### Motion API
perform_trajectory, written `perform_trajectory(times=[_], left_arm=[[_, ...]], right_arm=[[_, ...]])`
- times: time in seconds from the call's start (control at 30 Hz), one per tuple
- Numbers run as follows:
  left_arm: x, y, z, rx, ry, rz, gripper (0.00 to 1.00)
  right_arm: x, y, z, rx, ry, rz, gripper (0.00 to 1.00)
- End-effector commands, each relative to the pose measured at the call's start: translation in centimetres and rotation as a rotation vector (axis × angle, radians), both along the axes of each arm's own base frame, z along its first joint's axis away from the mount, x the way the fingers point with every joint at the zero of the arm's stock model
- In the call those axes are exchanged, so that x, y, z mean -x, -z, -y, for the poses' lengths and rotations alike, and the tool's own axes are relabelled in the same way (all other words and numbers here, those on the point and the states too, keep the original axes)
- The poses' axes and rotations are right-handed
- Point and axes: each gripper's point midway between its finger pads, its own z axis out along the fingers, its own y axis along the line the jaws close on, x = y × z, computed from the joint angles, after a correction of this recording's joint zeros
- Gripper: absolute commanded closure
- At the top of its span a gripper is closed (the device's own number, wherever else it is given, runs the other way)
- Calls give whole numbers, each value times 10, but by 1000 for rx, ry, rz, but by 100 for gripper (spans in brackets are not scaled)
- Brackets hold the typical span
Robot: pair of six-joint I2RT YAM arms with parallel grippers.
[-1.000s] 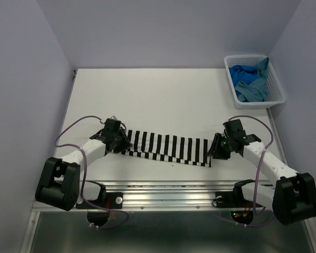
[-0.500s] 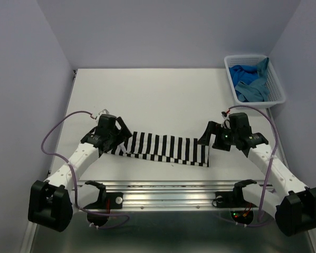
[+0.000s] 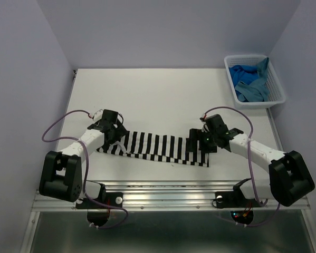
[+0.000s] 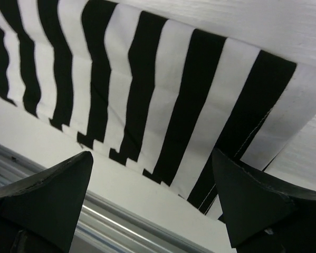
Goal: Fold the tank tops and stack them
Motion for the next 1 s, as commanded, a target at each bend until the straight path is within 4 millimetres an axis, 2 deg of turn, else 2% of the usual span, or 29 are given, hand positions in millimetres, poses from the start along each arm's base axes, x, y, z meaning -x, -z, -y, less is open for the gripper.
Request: perform_trajectory(times=[0.0,0.17,0.2,0.3,0.33,0.37,0.4,0.47,0.5,0.57,0.63,0.67,0.8,0.83,0.87,0.9,0.93,0.97], left_arm=[[-17,12,-16,-3,-43,3,1],[2,52,-23,25,-59,-87,1],[1,55,-25,25,-62,-93,1],[-7,63,-23,28,-42,-111,13],[-23,58,-21,32,-34,-87,14],[-29,57,-19,33,-20,-87,8],[-50,52,-15,41,-9,-75,2],[-69,48,-7,49,27,-72,1],[-90,45,-3,48,45,-65,1],[-102,45,11,62,89,-91,1],[-128,38,26,43,109,-50,1],[-136,36,42,46,151,-30,1],[-182,32,77,72,221,-17,1],[-201,25,98,128,265,2,1],[-208,21,110,144,299,18,1],[-215,27,119,137,325,17,1],[-230,11,136,132,352,64,1],[-235,10,142,129,367,64,1]], right_arm=[[-24,10,8,75,45,75,0],[-12,45,25,181,106,-43,0],[-10,48,27,189,108,-53,0],[-2,55,29,195,97,-77,0],[4,57,27,178,76,-90,0],[5,54,24,157,66,-82,0],[6,52,22,141,54,-78,0],[22,50,9,124,-15,-76,0],[26,47,4,116,-38,-64,0],[41,45,-9,89,-93,-75,0],[60,46,-20,77,-133,-101,0],[67,46,-23,69,-147,-111,0],[97,48,-44,23,-253,-129,0],[109,47,-53,19,-307,-130,0],[114,47,-60,15,-341,-127,0],[119,51,-66,24,-374,-132,0],[128,49,-77,23,-432,-116,0],[131,55,-81,45,-449,-124,0]])
